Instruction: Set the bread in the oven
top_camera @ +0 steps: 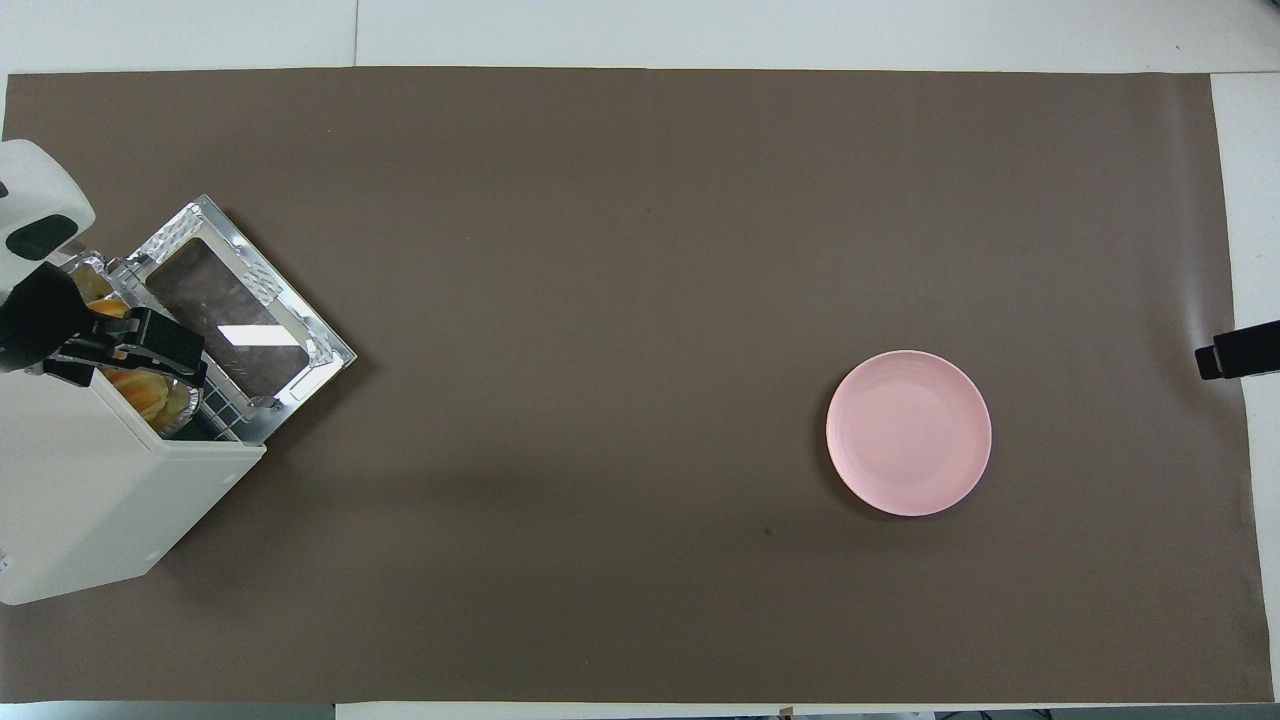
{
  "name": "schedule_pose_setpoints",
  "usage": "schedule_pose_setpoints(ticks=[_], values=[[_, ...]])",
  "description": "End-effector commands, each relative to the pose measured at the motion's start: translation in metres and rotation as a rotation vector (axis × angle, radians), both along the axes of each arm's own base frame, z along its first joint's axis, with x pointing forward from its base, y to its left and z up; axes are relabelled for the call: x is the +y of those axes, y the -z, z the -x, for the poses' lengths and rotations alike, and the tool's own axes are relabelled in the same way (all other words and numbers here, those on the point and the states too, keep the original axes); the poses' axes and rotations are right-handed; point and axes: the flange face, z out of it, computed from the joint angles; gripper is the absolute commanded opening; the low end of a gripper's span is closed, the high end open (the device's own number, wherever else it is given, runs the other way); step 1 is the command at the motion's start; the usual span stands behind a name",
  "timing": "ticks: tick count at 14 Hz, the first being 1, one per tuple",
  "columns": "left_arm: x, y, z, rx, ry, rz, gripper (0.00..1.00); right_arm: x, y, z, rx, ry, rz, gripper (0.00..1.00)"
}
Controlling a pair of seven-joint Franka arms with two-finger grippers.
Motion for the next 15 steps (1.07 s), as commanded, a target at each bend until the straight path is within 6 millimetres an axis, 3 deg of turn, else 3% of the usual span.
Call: schedule_pose_setpoints(ticks=[1,9,15], values=[[0.004,-0.005,0.001,-0.032,0.000,-0.006,1.00,0.000,0.000,0.008,0.002,0.013,0.004,1.00],[0.006,-0.004,-0.015,-0.153,-0.015,0.023,1.00,0.000,0.000,0.008,0.002,0.013,0.004,1.00],[0.005,-0.004,-0.015,-0.154,-0.012,0.025,1.00,0.000,0.000,0.008,0.002,0.013,0.005,1.00]])
